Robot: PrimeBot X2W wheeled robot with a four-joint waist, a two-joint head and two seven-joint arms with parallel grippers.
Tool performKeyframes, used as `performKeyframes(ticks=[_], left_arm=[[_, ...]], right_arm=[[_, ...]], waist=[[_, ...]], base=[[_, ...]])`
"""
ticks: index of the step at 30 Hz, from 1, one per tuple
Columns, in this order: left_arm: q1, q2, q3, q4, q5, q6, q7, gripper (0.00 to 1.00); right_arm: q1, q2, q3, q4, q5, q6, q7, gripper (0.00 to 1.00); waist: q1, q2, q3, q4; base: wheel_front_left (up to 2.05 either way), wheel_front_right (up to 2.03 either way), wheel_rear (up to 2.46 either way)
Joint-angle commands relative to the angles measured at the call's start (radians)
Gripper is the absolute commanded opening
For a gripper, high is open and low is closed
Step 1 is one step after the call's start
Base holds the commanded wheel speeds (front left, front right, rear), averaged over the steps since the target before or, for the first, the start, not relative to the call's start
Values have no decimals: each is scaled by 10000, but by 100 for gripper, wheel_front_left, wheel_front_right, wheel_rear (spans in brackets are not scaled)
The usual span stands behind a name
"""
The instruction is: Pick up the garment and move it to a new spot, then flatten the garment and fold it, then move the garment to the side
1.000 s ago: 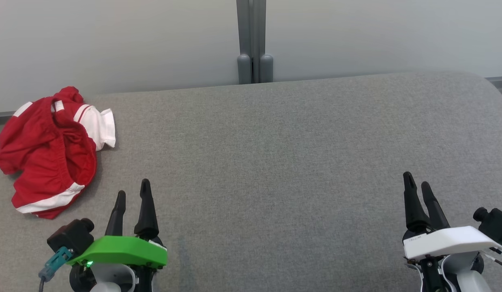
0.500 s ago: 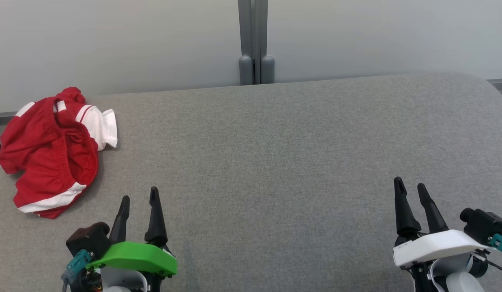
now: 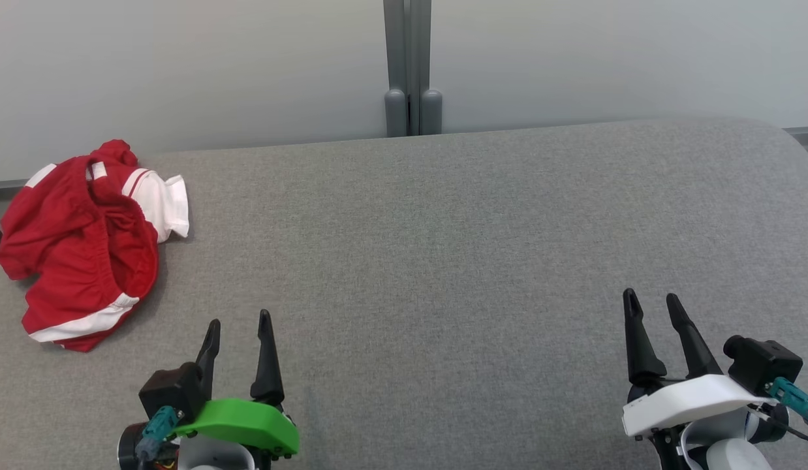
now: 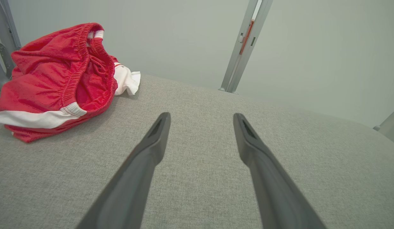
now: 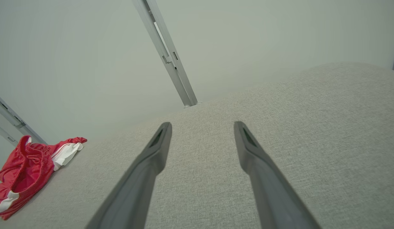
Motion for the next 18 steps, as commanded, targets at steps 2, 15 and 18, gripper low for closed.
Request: performKeyframes(ticks=[2, 15, 18], left_arm=[[-138, 79, -72, 11, 353, 82, -129, 100], [-422, 85, -437, 350, 1236, 265, -401, 100], [-464, 87, -506, 333, 1345, 314, -456, 100]], right_arm=[[0, -58, 21, -46, -361, 5, -132, 100], [141, -66, -54, -56, -1341, 6, -403, 100], [148, -68, -70, -48, -1544, 6, -456, 100]], waist=[[0, -1, 3, 3], [0, -1, 17, -22], [0, -1, 20, -25]], base=[[0, 0, 0], [0, 0, 0], [0, 0, 0]])
